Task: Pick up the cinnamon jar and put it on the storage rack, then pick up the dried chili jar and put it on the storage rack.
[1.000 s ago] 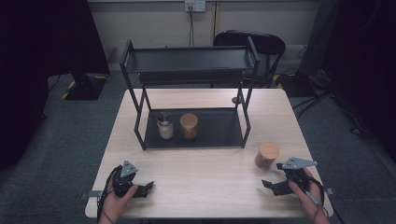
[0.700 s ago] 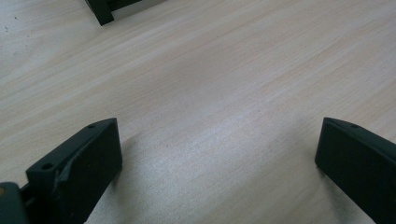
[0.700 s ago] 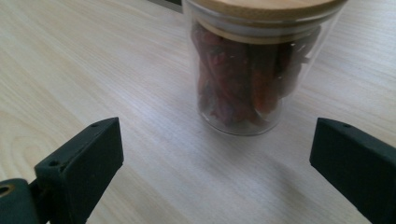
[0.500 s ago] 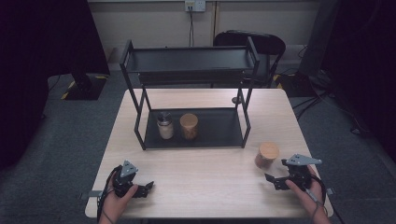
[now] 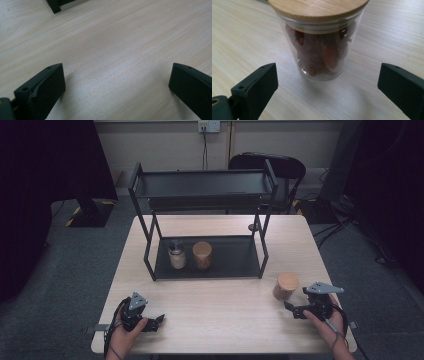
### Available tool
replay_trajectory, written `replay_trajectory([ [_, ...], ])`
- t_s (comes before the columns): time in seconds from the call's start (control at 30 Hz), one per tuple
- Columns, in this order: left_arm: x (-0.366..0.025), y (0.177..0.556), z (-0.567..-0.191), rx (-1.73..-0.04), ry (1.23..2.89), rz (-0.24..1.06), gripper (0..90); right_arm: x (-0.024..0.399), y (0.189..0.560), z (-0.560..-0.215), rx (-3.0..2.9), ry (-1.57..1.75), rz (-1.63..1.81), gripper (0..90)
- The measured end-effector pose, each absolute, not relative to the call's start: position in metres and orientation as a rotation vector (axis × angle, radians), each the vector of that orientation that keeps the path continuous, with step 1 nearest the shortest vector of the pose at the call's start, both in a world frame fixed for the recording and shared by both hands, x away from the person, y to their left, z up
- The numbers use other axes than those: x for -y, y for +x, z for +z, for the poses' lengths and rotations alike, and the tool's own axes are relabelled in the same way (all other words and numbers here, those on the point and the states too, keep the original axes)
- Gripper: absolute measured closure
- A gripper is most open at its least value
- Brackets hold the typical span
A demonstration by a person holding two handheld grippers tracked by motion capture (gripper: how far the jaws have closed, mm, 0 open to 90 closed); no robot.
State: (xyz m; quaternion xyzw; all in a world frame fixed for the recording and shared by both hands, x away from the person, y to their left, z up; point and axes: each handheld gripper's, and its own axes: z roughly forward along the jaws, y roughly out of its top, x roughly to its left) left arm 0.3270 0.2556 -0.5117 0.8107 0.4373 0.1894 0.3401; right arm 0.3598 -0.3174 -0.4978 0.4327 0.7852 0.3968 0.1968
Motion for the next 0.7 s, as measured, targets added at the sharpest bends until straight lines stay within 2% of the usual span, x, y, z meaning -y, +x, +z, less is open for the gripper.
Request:
replay_trajectory([
  [0.7, -0.256, 0.327, -0.512, -1.138, 2.11, 0.493, 0.1, 0.317, 0.373, -0.499, -2.146, 1.231, 1.129, 2.2],
])
